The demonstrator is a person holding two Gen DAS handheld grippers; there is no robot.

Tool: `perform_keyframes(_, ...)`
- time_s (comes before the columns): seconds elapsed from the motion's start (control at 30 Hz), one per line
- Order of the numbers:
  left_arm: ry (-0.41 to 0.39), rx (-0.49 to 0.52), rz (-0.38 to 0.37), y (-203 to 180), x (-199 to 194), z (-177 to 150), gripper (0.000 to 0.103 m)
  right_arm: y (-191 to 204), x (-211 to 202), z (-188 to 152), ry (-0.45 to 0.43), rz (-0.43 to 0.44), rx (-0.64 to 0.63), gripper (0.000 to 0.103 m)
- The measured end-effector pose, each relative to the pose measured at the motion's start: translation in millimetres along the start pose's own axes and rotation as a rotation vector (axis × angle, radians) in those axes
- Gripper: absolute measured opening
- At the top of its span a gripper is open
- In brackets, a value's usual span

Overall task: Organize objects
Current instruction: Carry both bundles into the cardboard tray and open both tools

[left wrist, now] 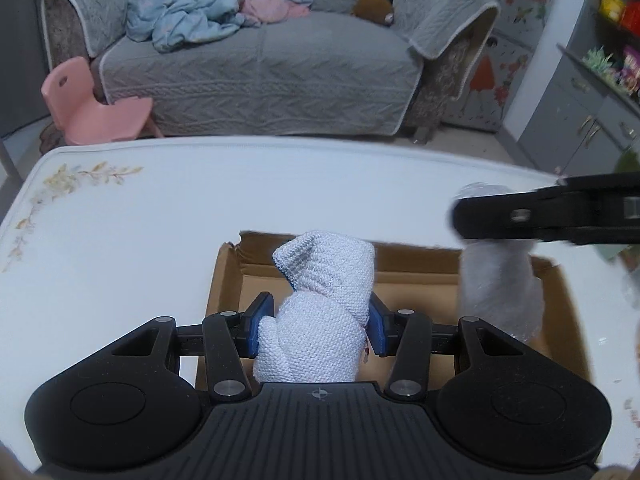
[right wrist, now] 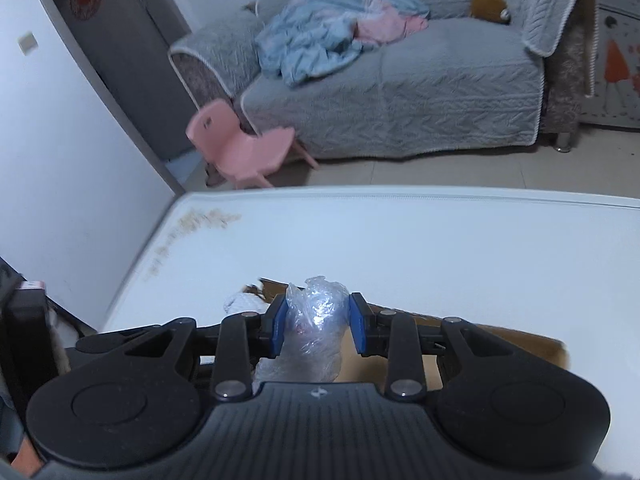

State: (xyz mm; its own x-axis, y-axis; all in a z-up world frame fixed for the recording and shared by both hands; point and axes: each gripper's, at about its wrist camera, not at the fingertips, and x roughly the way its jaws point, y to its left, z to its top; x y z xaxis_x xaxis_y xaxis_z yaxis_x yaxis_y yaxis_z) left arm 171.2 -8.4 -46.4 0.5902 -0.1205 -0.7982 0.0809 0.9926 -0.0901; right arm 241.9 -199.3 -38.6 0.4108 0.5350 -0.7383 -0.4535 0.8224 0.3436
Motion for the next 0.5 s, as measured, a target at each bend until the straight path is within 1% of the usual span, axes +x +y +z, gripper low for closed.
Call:
perform_keyframes(0.1, 0.011, -0.002, 0.034, 4.1, 16.6, -6.5, 0.054, -0.9, 26.1, -8.9, 0.037, -0.035, -0.024, 0.029)
perform_keyframes(0.23, 0.017, 0.011, 0.072, 4.5, 28.8, -13.6, 0.054, -3.6, 44.2, -18.3, 0.074, -0.035, -0.021, 0.029)
perform_keyframes(0.33, -0.009, 0.034, 0.097, 1.5, 30.7, -16.8, 0.055, -2.4, 51.7, -21.4, 0.094, -0.036, -0.022, 0.029)
perform_keyframes(0.5, -0.050, 0.073, 0.112, -2.3, 27.9, -21.6, 0.062, 4.3, 55.1, -25.8, 0.113, -0.033, -0.028, 0.029)
